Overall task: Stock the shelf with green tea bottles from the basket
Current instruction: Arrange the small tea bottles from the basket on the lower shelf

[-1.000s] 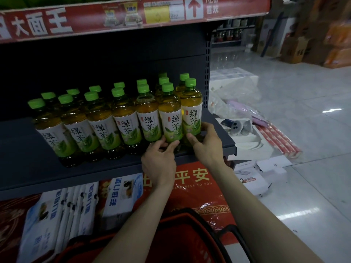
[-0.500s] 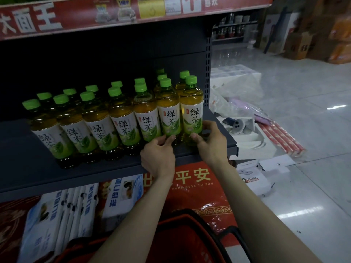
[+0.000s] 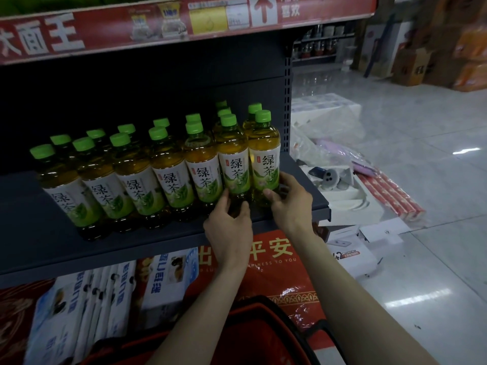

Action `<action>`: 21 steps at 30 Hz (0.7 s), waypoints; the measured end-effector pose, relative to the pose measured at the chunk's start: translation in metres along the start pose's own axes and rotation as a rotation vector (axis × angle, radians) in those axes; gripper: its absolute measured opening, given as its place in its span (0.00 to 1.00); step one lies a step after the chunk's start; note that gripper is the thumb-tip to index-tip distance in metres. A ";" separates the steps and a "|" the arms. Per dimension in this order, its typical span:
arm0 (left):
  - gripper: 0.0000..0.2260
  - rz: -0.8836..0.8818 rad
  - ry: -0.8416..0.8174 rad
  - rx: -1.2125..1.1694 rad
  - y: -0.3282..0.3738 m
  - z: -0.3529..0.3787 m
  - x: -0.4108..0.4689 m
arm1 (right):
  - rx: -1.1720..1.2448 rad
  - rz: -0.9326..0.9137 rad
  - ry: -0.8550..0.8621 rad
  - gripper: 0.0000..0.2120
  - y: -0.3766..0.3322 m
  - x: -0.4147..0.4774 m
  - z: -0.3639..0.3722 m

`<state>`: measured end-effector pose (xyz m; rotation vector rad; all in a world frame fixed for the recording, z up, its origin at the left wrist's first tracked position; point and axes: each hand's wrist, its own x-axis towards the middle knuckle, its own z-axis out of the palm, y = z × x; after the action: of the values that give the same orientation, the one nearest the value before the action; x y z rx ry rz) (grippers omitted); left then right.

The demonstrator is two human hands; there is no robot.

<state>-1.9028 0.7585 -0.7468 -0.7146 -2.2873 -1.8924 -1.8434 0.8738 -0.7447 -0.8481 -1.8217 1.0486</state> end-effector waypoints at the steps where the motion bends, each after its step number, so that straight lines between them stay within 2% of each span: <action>1: 0.22 -0.002 -0.011 -0.001 0.000 0.001 0.000 | 0.000 0.003 0.005 0.23 0.000 0.000 0.001; 7: 0.20 0.000 -0.049 0.024 0.006 -0.003 0.002 | -0.023 0.015 -0.021 0.23 0.000 0.005 0.003; 14: 0.20 -0.091 -0.103 -0.078 0.020 -0.011 0.005 | -0.061 0.004 -0.072 0.23 -0.003 0.007 0.001; 21: 0.24 -0.125 -0.247 -0.080 0.028 -0.024 0.003 | 0.084 0.068 -0.049 0.26 -0.006 0.004 -0.005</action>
<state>-1.8992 0.7403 -0.7154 -0.8801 -2.4656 -2.0656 -1.8412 0.8759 -0.7365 -0.8451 -1.7872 1.1904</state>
